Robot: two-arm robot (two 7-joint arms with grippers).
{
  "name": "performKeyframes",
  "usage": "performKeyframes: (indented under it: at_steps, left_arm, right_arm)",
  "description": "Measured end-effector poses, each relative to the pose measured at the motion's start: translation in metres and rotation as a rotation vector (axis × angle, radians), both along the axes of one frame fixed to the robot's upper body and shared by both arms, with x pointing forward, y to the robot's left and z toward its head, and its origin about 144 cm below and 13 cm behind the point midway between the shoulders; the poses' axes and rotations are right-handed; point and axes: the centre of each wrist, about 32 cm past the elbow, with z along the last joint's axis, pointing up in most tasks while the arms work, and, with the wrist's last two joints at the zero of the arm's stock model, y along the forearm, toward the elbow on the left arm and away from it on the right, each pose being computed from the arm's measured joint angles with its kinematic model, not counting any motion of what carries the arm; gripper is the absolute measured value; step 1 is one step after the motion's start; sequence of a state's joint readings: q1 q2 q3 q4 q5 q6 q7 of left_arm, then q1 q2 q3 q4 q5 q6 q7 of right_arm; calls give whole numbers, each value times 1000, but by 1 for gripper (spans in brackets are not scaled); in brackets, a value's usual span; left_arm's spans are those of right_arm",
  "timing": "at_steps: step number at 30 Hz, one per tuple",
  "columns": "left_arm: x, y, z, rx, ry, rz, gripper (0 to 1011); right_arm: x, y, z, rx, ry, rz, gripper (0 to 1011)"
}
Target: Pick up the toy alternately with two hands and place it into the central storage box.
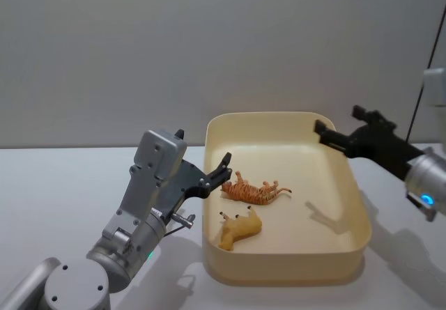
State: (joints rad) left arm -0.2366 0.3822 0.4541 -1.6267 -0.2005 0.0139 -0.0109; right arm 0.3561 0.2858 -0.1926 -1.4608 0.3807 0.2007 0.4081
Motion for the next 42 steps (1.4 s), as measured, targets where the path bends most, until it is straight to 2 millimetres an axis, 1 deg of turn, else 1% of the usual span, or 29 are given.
performKeyframes:
  at_steps: [3, 6, 10, 14, 19, 22, 24, 29, 32, 37, 41, 42]
  left_arm:
    - [-1, 0, 0, -2, 2, 3, 1001]
    - [-5, 1, 0, -10, 6, 17, 1001]
    - [-13, 3, 1, -27, 18, 47, 1001]
    - [-25, 7, 2, -49, 37, 94, 1001]
    - [-39, 18, 5, -72, 73, 156, 1001]
    - [-42, 23, 7, -77, 87, 171, 1001]
    - [-45, 30, 8, -81, 107, 183, 1001]
    - [-45, 48, 11, -79, 153, 183, 1001]
    - [-44, 56, 12, -76, 174, 168, 1001]
    - [-34, 78, 14, -59, 219, 119, 1001]
    - [-26, 87, 15, -53, 236, 82, 1001]
    - [-22, 92, 14, -49, 246, 68, 1001]
  right_arm:
    - [-8, -10, 2, 8, -16, -29, 1001]
    - [-12, -14, 3, 12, -23, -41, 1001]
    - [-17, -21, 4, 16, -34, -60, 1001]
    - [-21, -25, 6, 19, -42, -71, 1001]
    - [-24, -29, 7, 22, -47, -81, 1001]
    - [-25, -30, 7, 22, -50, -84, 1001]
    - [-26, -31, 8, 22, -51, -87, 1001]
    - [-28, -32, 8, 24, -55, -91, 1001]
    - [-28, -33, 9, 24, -56, -93, 1001]
    - [-29, -34, 9, 24, -57, -95, 1001]
    - [-29, -34, 9, 24, -58, -96, 1001]
    - [-30, -34, 9, 25, -58, -97, 1001]
